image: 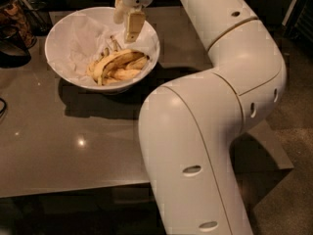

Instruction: Pick banana from white bowl

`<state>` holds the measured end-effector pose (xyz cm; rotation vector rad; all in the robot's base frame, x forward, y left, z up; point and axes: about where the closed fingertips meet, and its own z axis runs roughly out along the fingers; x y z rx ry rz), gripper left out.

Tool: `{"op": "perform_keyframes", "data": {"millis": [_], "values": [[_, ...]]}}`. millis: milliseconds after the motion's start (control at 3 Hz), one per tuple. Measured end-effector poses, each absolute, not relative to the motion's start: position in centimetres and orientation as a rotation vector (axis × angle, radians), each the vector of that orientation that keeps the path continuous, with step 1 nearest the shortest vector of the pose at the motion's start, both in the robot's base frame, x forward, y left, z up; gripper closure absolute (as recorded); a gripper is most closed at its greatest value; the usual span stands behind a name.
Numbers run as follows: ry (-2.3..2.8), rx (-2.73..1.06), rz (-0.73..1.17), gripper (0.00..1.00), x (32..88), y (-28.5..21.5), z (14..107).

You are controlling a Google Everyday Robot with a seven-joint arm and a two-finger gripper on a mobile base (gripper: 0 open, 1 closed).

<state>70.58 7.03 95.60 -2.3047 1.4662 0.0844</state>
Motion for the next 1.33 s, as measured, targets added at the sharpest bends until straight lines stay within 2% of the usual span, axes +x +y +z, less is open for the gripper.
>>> {"op": "perform_keyframes", "data": {"millis": [1333], "values": [[1.499,-2.354,0.153,0.46,70.4,7.2,92.5]]}}
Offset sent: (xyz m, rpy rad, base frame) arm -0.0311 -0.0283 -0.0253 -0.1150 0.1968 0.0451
